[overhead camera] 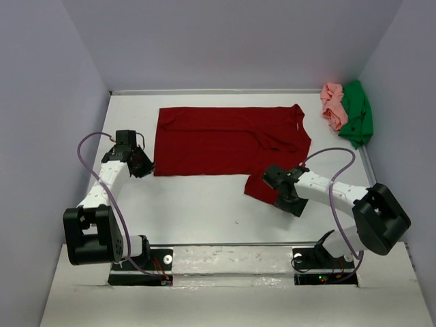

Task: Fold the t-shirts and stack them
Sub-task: Fold the tshirt

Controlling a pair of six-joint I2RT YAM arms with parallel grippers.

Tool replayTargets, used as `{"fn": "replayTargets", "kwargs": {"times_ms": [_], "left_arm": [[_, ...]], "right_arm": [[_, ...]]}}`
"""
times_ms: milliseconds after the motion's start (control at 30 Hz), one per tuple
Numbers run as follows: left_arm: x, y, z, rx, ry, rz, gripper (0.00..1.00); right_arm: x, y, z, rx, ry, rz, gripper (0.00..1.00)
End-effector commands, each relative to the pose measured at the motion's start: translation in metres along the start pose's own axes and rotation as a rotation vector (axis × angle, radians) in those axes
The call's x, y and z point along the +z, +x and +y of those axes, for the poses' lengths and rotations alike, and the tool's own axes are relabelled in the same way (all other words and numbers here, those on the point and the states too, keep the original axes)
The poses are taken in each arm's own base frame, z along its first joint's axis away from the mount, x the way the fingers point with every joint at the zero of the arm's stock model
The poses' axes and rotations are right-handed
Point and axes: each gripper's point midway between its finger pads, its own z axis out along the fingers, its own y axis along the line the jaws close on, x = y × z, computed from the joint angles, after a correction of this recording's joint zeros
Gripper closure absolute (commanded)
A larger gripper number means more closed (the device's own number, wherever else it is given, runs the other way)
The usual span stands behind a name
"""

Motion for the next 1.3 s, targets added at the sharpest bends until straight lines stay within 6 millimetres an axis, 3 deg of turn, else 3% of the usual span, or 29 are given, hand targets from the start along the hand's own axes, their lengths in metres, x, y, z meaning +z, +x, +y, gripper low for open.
{"fn": "replayTargets", "kwargs": {"times_ms": [0,200,633,967,1267], "left_arm": [[-0.015,-0.006,-0.008,0.002,0.044,-0.033,0.74],[-0.016,-0.006,-0.010,0.006,0.064,-0.038,0.74],[-0.017,-0.004,-0.011,0.006,0.065,-0.032,0.74],[-0.027,-0.005,-0.016,0.005,0.098,-0.045,0.74],[-0.032,0.004,-0.025,0.006,0.177,-0.036,0.74]], "right_arm": [[-0.017,-0.033,-0.008,0.093,0.042,-0.145,0.44],[-0.020,-0.037,0.000,0.048,-0.020,-0.164,0.44],[-0.015,-0.016,0.019,0.089,-0.073,-0.050,0.52],[-0.008,-0.014,0.004,0.138,-0.010,-0.064,0.53],[0.001,-0.015,0.000,0.087,0.050,-0.082,0.60]]}}
